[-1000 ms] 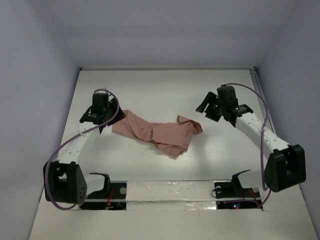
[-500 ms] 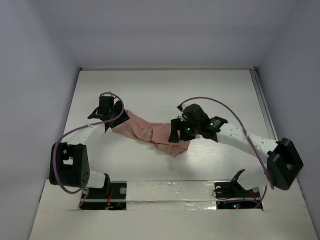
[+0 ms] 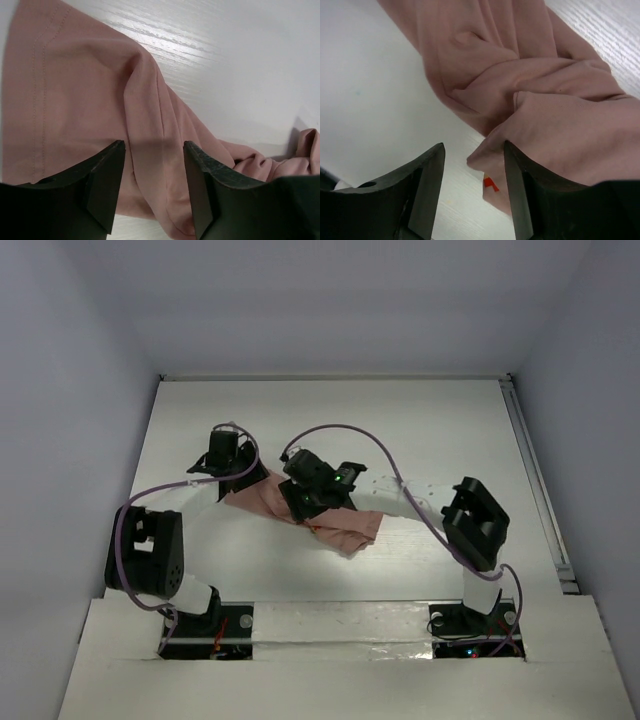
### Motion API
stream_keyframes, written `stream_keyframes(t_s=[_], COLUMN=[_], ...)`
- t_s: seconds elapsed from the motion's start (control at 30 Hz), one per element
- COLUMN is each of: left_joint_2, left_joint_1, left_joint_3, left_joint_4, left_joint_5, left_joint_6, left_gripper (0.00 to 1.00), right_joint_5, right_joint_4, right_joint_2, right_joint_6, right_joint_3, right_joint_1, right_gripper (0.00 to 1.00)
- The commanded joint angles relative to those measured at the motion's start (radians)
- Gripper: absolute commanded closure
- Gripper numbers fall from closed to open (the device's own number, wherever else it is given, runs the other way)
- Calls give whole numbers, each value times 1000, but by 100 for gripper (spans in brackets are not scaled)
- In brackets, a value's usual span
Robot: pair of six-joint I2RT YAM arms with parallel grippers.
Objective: Fold and stack the t-shirts
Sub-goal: Flatten the tshirt out
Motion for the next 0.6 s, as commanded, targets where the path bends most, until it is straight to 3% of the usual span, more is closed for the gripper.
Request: stream_keyframes(t_s=[0.0,0.13,0.2,0.27,0.37,0.4,0.43,0.57], left_joint_2=[23,49,56,64,70,69,58,-26], left_joint_1=[2,2,2,2,2,2,2,2], left_joint_3=[13,31,34,36,42,45,54,97], left_joint_4=[56,62,65,67,67,65,55,18], left_joint_5=[22,39,39,44,53,56,59,79], left_joint_6=[14,18,22,22,17,15,11,11], left_gripper=[54,59,68,72,86,95,100,100], right_joint_5=[123,187,193,207,231,235,245,386], right_joint_4=[-93,-137,-136,-134,-145,-139,-145,-198], right_joint_2=[29,29,14,8,-8,-40,-55,-179], right_joint_6=[25,60,67,80,102,102,100,64], right_joint_3=[68,73,62,44,25,16,13,42], right_joint_1=[13,13,13,13,13,13,13,13], right_gripper=[44,52,62,78,96,100,100,100])
